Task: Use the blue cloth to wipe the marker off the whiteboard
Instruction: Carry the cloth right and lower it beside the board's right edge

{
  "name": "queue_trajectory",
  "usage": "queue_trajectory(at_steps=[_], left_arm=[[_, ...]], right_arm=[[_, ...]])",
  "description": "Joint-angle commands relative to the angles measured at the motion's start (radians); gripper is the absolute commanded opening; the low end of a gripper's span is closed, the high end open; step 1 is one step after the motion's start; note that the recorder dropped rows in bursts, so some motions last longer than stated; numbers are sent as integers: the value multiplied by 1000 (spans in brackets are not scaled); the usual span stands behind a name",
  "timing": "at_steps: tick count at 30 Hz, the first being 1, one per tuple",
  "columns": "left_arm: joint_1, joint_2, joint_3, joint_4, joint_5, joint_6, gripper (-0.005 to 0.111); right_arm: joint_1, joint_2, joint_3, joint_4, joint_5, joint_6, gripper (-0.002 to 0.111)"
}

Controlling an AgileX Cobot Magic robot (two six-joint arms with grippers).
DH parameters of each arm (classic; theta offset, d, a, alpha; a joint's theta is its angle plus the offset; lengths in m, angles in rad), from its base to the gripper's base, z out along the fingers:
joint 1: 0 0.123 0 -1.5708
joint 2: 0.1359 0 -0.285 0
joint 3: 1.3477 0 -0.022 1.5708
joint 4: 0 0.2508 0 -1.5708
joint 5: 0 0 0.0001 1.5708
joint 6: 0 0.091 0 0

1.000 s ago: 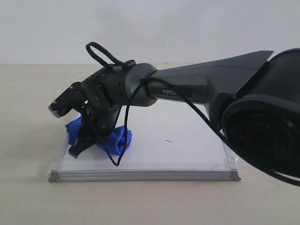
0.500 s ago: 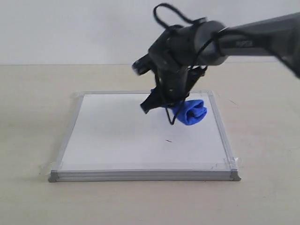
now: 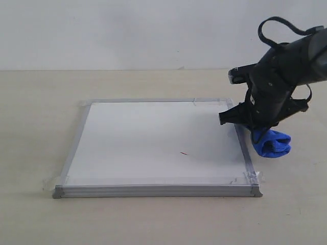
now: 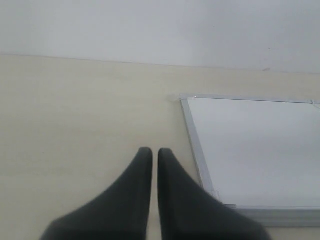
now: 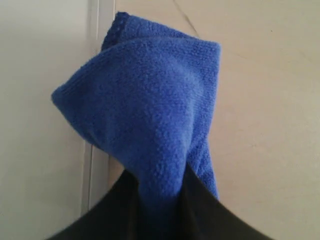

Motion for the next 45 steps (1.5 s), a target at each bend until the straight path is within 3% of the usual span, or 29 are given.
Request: queue_trajectory(at_steps=[1,21,32,35,40,41,45], left_arm=[[0,-3,-3,-6,-3,6,4],[0,-3,-3,-6,-3,6,4],[0,-3,-3,-6,-3,6,4],[0,-3,-3,-6,-3,6,4],[0,-3,-3,-6,-3,6,4],[0,-3,-3,-6,-3,6,4],[0,-3,-3,-6,-3,6,4]], right_arm=[[-7,-8,27,-169,-4,220,0],[-7,55,32,-241,-122,335,0],[-7,72,32,-321,-70,412,1],[-7,72,32,-321,-74,412,16],[-5,72,33,-296,-99,360,65],[-5,72,33,-291,-100,360,69],[-5,68,33,-289,-117,354,66]])
